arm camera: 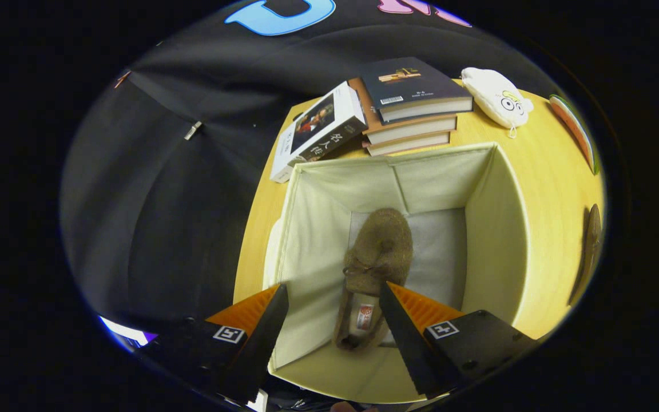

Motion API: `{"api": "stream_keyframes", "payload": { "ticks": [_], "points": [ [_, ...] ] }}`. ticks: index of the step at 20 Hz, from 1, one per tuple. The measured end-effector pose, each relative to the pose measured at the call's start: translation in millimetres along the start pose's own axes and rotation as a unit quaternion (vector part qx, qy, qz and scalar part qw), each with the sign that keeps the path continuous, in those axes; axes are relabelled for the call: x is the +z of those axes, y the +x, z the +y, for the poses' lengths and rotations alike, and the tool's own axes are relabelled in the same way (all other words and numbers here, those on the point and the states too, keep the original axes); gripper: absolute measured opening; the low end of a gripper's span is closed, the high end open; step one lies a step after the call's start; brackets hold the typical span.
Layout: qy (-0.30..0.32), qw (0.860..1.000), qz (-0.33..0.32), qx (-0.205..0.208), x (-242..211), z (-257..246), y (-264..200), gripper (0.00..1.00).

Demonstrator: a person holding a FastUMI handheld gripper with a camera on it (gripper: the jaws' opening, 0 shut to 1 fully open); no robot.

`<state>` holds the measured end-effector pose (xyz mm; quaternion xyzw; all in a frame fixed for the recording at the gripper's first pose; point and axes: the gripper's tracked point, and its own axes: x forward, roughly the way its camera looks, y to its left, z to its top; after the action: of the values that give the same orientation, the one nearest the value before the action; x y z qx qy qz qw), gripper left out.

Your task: Open the storage box then place both shoes into the box .Put the left shoe in first, then the right shoe, with the right side of both shoes facing outward in a uniform manner.

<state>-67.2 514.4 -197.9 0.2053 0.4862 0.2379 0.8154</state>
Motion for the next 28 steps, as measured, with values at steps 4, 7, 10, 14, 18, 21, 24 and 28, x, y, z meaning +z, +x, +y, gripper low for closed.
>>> {"api": "stream_keyframes", "payload": {
  "ticks": [4,7,10,14,18,21,24,28],
  "points": [
    [-0.026,0.998,-0.060,0.020,28.4,-3.0,-44.0,0.99],
    [-0.051,0.992,-0.115,0.026,55.4,-13.7,-86.9,0.98],
    [-0.062,0.984,-0.167,0.031,80.6,-30.5,-133.8,0.99],
    [-0.082,0.971,-0.223,0.014,108.2,-81.0,-191.4,0.98],
    [-0.116,0.961,-0.246,-0.040,113.0,-159.0,-239.5,0.98],
    [-0.136,0.955,-0.249,-0.087,106.5,-230.2,-263.9,0.99],
    [-0.145,0.953,-0.235,-0.126,88.8,-297.4,-271.6,0.99],
    [-0.135,0.960,-0.177,-0.168,39.7,-381.3,-264.1,0.99]
  ]
}}
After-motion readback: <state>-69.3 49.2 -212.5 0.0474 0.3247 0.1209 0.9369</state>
